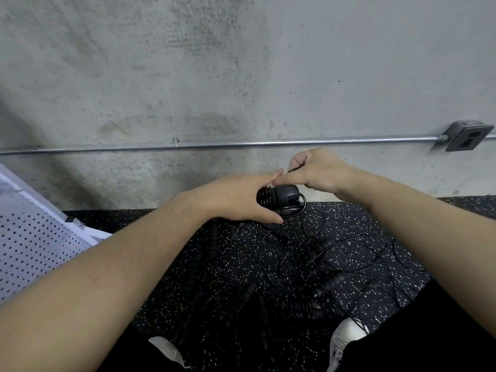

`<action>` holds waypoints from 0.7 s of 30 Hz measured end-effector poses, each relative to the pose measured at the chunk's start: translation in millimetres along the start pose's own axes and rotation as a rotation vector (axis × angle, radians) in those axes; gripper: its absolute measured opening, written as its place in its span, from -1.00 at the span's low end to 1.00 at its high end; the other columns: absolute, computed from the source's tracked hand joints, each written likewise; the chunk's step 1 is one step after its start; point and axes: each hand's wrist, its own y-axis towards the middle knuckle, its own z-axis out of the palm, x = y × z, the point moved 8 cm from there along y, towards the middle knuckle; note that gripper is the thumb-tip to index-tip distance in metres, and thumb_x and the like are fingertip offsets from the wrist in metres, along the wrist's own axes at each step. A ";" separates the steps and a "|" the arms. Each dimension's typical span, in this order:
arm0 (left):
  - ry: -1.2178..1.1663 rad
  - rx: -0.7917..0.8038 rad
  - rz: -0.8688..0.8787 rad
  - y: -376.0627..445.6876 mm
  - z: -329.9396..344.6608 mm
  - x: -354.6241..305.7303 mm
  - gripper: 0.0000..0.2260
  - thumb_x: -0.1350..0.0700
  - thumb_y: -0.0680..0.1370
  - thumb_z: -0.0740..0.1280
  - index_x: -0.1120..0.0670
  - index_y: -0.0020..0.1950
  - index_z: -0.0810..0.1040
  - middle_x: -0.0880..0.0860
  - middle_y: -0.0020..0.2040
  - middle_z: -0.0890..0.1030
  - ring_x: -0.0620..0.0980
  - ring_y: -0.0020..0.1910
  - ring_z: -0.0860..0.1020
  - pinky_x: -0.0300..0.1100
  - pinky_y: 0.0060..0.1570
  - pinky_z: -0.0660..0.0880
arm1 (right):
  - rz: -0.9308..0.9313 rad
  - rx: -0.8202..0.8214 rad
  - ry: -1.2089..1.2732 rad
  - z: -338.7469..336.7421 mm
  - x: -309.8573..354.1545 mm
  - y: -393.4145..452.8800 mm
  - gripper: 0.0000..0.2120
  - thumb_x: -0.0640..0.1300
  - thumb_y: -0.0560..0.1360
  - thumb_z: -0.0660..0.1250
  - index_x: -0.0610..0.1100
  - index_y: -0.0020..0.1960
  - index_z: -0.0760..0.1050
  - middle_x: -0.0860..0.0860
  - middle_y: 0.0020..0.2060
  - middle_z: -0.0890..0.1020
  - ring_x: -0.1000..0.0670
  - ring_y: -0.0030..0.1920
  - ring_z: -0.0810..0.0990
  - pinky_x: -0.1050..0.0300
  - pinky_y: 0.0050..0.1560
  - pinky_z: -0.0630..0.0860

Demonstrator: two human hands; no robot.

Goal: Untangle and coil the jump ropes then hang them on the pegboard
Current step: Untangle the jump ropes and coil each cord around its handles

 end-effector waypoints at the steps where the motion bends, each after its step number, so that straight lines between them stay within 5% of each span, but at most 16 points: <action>1: 0.017 -0.017 -0.018 1.0 0.1 1.5 -0.06 -0.31 0.45 0.45 -0.25 0.66 -0.05 -0.07 0.46 0.50 -0.01 0.38 0.48 -0.26 0.15 0.35 | -0.010 -0.005 -0.004 1.9 2.8 -0.8 -0.67 -0.10 0.35 0.63 -0.09 -0.35 0.47 0.20 -0.58 0.45 0.25 -0.55 0.39 0.46 -0.49 0.28; 8: 0.021 -0.109 -0.056 -1.7 0.1 4.9 -0.25 -0.27 0.47 0.45 -0.28 0.58 0.18 -0.15 0.09 0.59 -0.07 0.04 0.57 -0.10 0.07 0.55 | -0.083 0.024 -0.298 11.0 22.9 -5.6 -0.72 0.08 0.50 0.47 -0.14 -0.16 0.63 -0.04 -0.30 0.64 0.10 -0.29 0.49 0.17 -0.21 0.42; 11: 0.047 -0.139 -0.113 0.1 4.7 15.9 -0.31 -0.26 0.50 0.42 -0.22 0.57 0.25 -0.10 0.19 0.63 -0.02 0.12 0.61 -0.08 0.08 0.56 | -0.127 0.075 -0.398 22.6 29.9 -10.3 -0.64 0.04 0.67 0.23 -0.21 -0.03 0.65 0.01 -0.33 0.60 0.10 -0.33 0.47 0.37 -0.30 0.35; 15: -0.036 -0.196 -0.174 2.6 3.9 27.0 -0.33 -0.25 0.51 0.42 -0.22 0.56 0.25 -0.10 0.26 0.62 0.01 0.19 0.60 -0.07 0.13 0.54 | -0.115 0.067 -0.332 25.6 32.9 -12.3 -0.51 0.01 0.73 0.07 -0.27 -0.12 0.60 0.14 -0.48 0.54 0.23 -0.42 0.48 0.42 -0.30 0.33; 18: -0.118 -0.246 -0.218 3.9 3.5 34.4 -0.40 -0.23 0.52 0.41 -0.19 0.51 0.30 -0.11 0.23 0.63 0.00 0.18 0.61 -0.09 0.12 0.53 | -0.109 0.087 -0.241 26.2 34.1 -14.8 -0.51 0.00 0.73 0.03 -0.30 0.10 0.63 0.10 -0.37 0.58 0.35 -0.45 0.46 0.51 -0.33 0.30; 21: -0.151 -0.302 -0.244 3.2 -0.5 37.9 -0.44 -0.24 0.54 0.39 -0.19 0.49 0.31 -0.09 0.23 0.63 0.03 0.18 0.61 -0.09 0.10 0.53 | -0.150 0.024 -0.133 17.5 42.5 -18.1 -0.58 -0.01 0.72 0.07 -0.16 -0.01 0.65 0.02 -0.28 0.61 0.30 -0.44 0.47 0.44 -0.31 0.31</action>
